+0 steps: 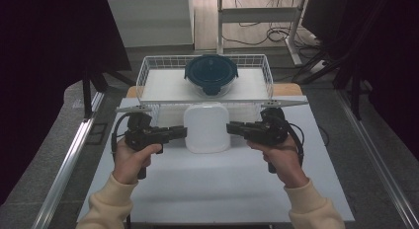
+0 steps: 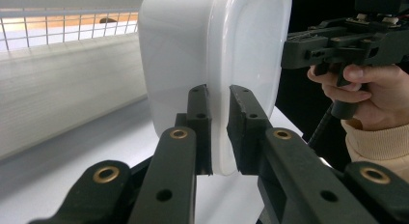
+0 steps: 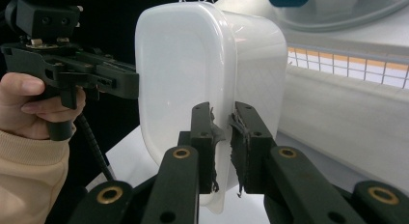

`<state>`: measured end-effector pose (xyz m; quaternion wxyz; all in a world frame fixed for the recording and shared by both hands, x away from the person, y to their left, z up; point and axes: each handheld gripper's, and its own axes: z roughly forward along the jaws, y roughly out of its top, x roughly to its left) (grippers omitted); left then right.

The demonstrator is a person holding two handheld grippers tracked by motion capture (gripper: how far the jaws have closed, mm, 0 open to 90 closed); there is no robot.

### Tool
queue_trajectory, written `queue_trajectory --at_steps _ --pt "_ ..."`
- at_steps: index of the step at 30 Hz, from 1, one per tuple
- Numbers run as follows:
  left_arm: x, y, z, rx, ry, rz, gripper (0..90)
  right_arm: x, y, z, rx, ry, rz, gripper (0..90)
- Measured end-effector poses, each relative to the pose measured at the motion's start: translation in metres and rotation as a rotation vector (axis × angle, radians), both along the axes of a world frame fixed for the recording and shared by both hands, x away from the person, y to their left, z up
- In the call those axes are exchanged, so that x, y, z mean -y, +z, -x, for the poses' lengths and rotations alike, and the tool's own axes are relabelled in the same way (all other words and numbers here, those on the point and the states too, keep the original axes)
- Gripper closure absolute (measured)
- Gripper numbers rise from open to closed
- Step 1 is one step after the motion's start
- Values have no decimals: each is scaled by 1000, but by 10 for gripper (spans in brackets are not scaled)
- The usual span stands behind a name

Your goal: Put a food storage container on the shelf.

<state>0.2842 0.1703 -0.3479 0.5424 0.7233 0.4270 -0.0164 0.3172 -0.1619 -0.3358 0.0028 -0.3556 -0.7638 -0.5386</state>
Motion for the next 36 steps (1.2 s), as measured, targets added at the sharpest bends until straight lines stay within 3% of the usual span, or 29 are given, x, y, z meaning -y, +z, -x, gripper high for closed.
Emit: queue_trajectory --at_steps 12,29,31,36 --pt "0 24 -7 29 -1 -8 804 2 18 -7 11 3 -27 794" --pt "-2 61 -21 62 4 -29 803 -2 51 -17 42 -12 -19 792" --pt "-3 64 -23 66 -4 -25 802 -1 53 -20 37 -3 -40 793" --pt "-2 73 -28 71 2 -29 802 -2 64 -23 48 -5 -23 792"
